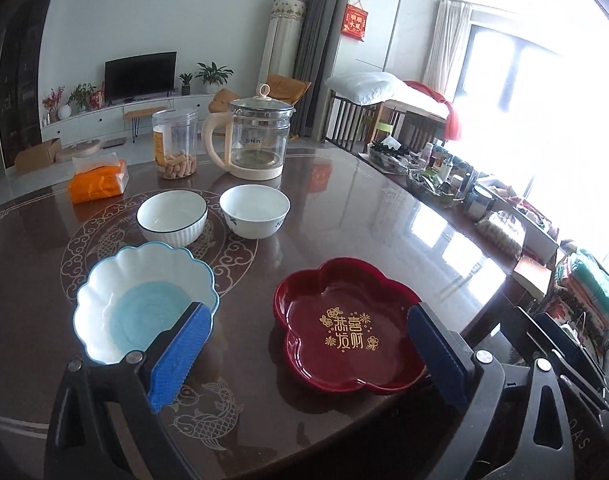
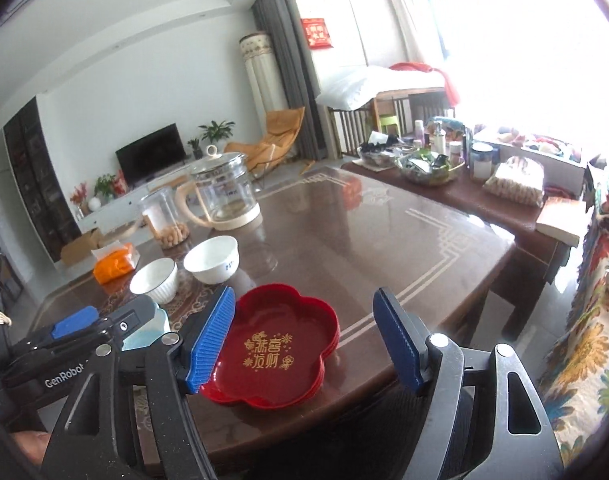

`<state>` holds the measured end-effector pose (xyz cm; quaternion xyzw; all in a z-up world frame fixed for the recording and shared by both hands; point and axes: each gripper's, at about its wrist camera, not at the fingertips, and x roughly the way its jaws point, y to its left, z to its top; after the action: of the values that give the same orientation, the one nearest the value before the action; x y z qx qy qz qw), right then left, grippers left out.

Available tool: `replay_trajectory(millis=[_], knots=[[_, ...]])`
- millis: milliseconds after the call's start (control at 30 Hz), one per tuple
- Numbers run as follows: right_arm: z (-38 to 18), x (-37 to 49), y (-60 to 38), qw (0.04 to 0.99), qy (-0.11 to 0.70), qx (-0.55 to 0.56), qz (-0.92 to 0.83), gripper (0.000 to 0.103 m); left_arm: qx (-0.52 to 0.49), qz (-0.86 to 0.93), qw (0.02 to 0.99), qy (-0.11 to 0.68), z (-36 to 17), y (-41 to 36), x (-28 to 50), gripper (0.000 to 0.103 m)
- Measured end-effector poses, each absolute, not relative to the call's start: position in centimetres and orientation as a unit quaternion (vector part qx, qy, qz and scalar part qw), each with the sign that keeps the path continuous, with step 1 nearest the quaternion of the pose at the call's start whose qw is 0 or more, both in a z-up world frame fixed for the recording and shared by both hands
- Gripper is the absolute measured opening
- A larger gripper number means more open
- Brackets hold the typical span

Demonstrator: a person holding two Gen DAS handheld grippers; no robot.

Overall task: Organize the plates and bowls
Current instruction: 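Move the left gripper toward the large blue-bottomed white bowl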

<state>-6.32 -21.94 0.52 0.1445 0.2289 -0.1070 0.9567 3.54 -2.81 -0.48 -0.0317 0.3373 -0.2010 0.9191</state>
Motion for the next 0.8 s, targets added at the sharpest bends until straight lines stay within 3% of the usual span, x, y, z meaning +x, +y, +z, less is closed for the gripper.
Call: replay_trajectory(millis=[400, 800], knots=[[-0.5, -8.0, -17.2, 0.976, 0.202, 0.06, -0.064, 0.076, -0.032, -0.17, 0.917, 0.361, -2.3, 1.9, 1.1, 0.098], [-1.9, -6.6, -14.3, 0.974, 0.226, 0.022, -0.018, 0.078, -0.036, -0.081, 0.927, 0.366, -3.3, 8.2, 1.7, 0.098]])
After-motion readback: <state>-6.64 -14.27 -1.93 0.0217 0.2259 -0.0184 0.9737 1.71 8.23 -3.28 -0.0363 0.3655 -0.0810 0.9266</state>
